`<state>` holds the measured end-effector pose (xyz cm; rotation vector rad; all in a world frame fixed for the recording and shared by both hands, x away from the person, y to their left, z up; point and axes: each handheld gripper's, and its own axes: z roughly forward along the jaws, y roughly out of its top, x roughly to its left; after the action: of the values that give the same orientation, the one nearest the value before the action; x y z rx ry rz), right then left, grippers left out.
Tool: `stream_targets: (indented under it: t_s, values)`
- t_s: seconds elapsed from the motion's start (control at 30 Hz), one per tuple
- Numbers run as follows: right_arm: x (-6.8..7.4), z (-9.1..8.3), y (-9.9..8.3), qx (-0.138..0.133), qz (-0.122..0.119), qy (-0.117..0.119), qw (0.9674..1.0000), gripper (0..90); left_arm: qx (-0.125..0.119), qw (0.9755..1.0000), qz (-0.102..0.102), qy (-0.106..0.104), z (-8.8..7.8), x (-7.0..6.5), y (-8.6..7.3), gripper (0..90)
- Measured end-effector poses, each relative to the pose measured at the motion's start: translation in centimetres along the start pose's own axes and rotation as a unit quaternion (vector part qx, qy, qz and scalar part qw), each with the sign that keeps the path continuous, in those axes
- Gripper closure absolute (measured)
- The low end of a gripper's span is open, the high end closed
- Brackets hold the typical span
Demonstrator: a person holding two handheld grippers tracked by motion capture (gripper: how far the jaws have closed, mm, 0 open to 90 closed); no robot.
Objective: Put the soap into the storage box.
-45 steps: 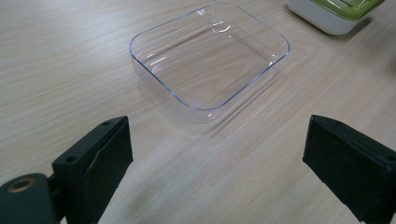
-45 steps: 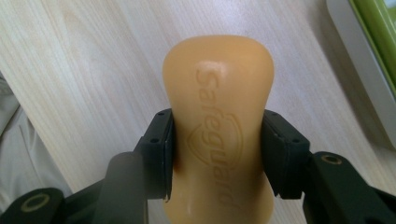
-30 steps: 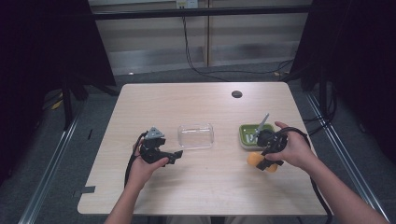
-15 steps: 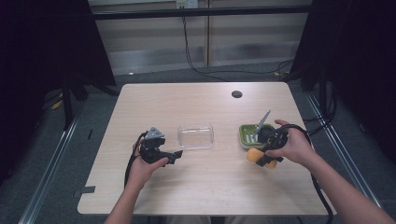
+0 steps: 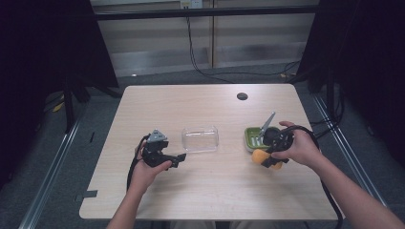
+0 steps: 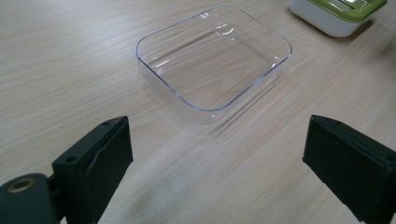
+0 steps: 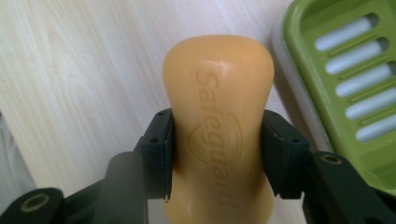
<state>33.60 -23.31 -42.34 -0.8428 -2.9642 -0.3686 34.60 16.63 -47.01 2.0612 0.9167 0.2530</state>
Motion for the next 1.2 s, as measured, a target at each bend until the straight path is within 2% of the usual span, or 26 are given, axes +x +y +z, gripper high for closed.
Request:
stream_targets:
  t_s: [0.23, 0.3, 0.4, 0.53, 0.67, 1.2]
  values:
    - [-0.4, -0.1, -0.1, 0.004, 0.002, -0.009, 1.0000, 50.1, 0.002, 1.0000, -0.001, -0.002, 0.1, 0.0, 0.0, 8.0]
    - [-0.7, -0.2, 0.0, 0.003, -0.015, -0.018, 0.9997, 50.1, 0.002, 1.0000, 0.000, -0.002, 0.1, 0.0, 0.0, 8.0]
    - [-0.8, -0.4, 0.2, 0.001, -0.022, -0.030, 0.9993, 50.1, 0.001, 1.0000, -0.002, -0.001, 0.1, 0.0, 0.0, 8.0]
    - [-1.2, -0.8, 0.3, -0.003, -0.015, -0.023, 0.9996, 50.1, 0.002, 1.0000, -0.001, -0.003, 0.1, 0.1, -0.1, 7.9]
    - [-1.6, -0.7, 0.3, 0.001, -0.020, -0.030, 0.9993, 50.1, 0.004, 1.0000, -0.001, -0.003, 0.1, 0.2, -0.1, 7.8]
    - [-3.1, -1.5, 0.2, -0.008, -0.008, -0.028, 0.9996, 50.1, 0.005, 1.0000, -0.003, -0.004, 0.2, 0.2, -0.2, 7.7]
